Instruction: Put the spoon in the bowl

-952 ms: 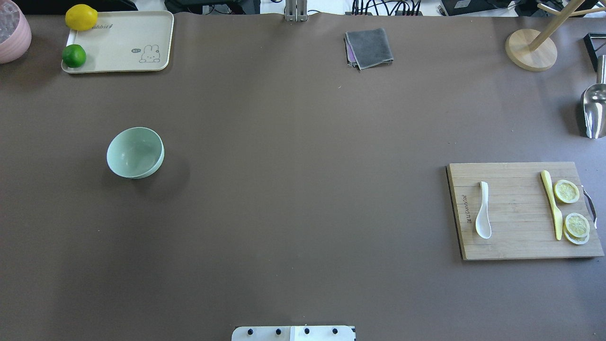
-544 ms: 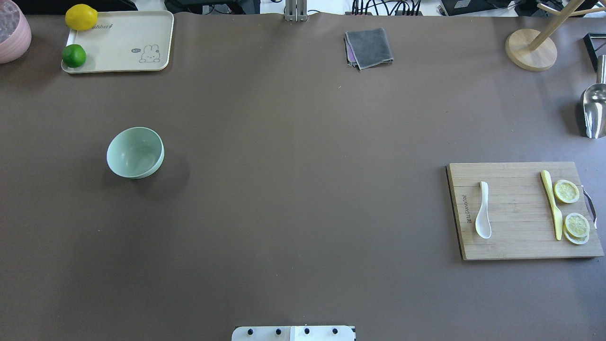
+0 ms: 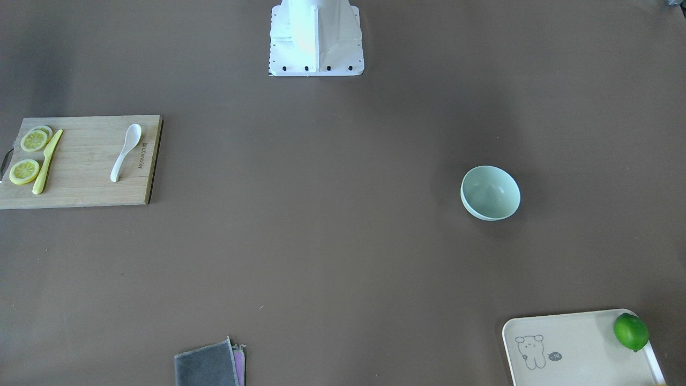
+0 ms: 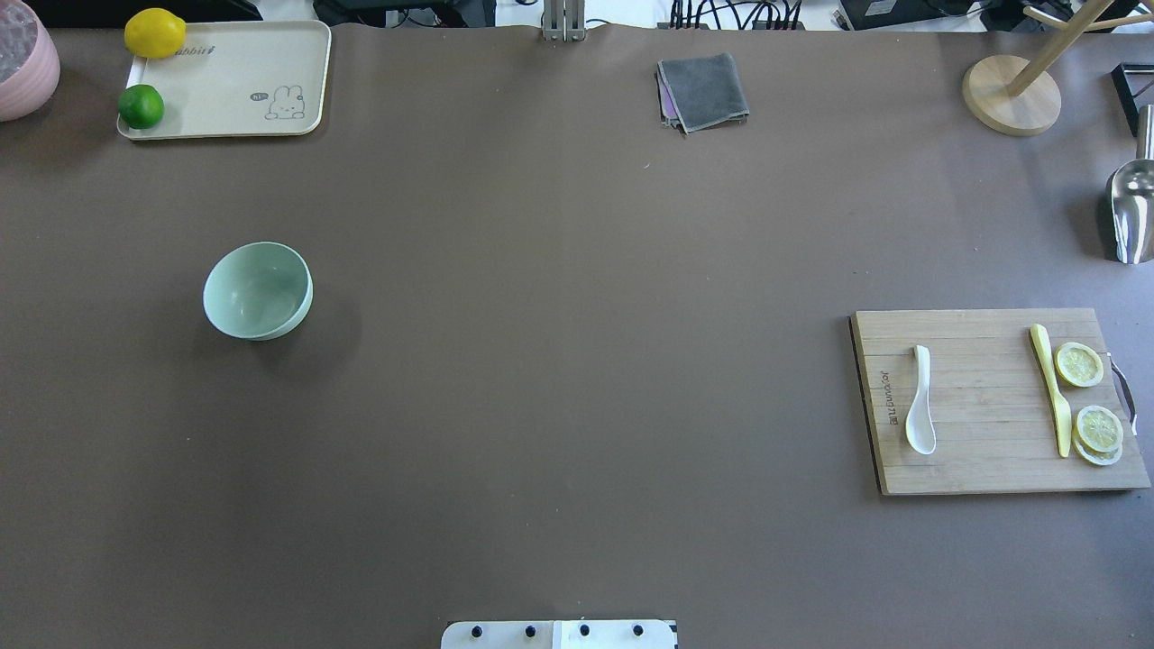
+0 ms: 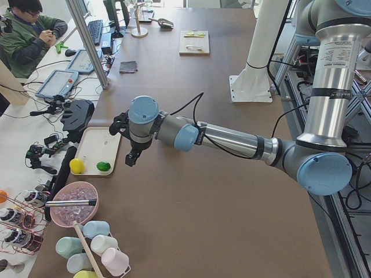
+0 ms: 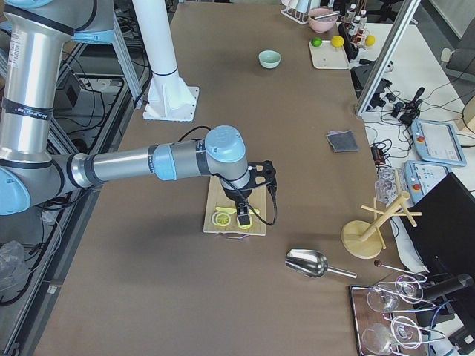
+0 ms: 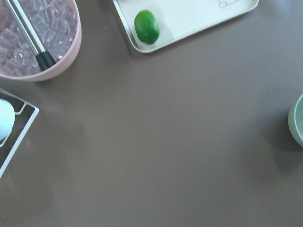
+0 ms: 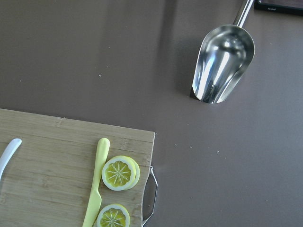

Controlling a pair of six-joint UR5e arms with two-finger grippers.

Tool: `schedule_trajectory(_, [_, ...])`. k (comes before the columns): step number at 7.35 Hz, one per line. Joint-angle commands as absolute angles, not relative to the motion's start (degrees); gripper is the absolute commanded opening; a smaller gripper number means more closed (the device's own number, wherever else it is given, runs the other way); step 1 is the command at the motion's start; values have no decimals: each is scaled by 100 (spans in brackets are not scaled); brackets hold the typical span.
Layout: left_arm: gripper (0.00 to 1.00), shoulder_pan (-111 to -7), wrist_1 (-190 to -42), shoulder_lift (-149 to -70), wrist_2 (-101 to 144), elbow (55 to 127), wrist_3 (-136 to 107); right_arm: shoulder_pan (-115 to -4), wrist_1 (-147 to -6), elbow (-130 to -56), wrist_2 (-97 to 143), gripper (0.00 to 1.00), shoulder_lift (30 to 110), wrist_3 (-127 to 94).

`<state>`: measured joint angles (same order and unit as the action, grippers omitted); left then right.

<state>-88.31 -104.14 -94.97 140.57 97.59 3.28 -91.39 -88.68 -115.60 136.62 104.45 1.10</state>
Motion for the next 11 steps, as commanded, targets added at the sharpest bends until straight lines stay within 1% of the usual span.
schedule_trajectory(1, [98,-7663,-10986,-9841,14019,9546,-419,-8922,-8457,-11470,13632,100,10433,-61])
schedule_trajectory(2, [98,-7438,-11030,-9922,13992,9449,-1196,-8912,-8446,-11478,13623,100,10433,-253])
schedule_trajectory(4, [98,-6492,-11765,-9967,13275,9396,-2725,-8895,-8446,-11461,13623,100,10433,-369])
schedule_trajectory(5, [98,-6208,-11943,-10054,13115,9335,-3238,-8895,-8446,-11461,13623,100,10433,-369])
schedule_trajectory(6, [98,-5918,-12284,-10055,12983,9186,-3530,-8895,-8446,-11444,13614,100,10433,-369])
schedule_trajectory(9, [97,-5336,-13611,-10072,12482,8387,-4183,-8895,-8411,-11443,13623,100,10477,-369])
schedule_trajectory(10, [81,-5283,-13727,-10046,12454,8376,-4184,-8895,-8411,-11443,13623,100,10485,-369])
schedule_trajectory(11, [42,-5195,-13737,-10011,12445,8376,-4166,-8895,-8411,-11443,13623,100,10485,-369])
